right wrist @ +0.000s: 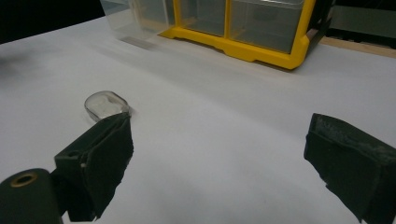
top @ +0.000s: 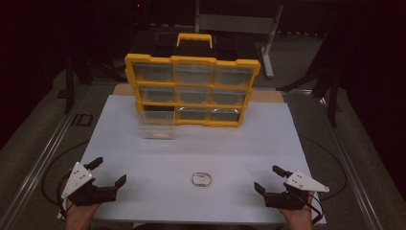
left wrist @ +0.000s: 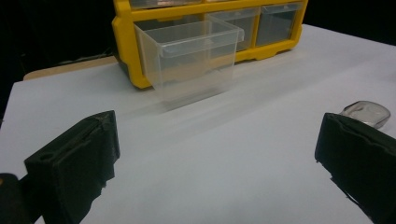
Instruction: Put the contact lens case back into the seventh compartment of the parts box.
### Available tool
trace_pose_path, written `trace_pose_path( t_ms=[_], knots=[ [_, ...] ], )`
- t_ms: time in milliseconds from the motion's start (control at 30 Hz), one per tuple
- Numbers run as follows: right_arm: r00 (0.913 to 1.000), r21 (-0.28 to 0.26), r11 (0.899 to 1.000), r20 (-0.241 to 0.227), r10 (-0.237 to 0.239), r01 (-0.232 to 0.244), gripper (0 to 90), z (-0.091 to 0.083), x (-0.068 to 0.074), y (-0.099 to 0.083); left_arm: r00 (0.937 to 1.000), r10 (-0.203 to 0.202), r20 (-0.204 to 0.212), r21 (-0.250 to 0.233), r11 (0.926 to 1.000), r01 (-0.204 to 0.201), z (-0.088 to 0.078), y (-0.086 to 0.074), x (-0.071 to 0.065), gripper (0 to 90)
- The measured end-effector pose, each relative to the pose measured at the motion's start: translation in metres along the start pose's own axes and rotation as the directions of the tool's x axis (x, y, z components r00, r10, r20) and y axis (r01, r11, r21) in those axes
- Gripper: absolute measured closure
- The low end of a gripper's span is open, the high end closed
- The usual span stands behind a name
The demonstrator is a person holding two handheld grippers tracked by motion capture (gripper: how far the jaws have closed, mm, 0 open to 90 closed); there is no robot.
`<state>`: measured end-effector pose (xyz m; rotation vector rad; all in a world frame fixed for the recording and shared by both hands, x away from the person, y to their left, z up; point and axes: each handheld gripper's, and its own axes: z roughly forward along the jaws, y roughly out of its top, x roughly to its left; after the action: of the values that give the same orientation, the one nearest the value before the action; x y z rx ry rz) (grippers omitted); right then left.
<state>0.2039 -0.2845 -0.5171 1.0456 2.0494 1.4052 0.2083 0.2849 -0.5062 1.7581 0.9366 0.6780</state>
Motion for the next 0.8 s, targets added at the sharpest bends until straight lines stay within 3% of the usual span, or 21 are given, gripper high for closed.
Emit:
trace_pose_path(
  t_ms=[433, 567, 800],
  knots=[
    [0.9999, 0.019, 1.000, 0.013, -0.004, 0.003, 7.7, 0.001, 0.002, 0.010, 1.0000, 0.005, 0.002, 0.011, 0.9999, -0.005, 0.005, -0.001, -0.002, 0.6],
    [0.9998, 0.034, 0.999, -0.004, -0.017, 0.017, 7.7, 0.003, 0.003, 0.014, 0.9999, -0.012, -0.001, 0.005, 0.9999, 0.012, 0.004, -0.001, -0.002, 0.6],
    [0.9987, 0.074, 0.996, -0.025, -0.045, 0.047, 7.7, 0.008, 0.008, 0.018, 1.0000, 0.000, -0.008, 0.004, 1.0000, 0.000, 0.004, -0.001, -0.002, 0.6]
  ],
)
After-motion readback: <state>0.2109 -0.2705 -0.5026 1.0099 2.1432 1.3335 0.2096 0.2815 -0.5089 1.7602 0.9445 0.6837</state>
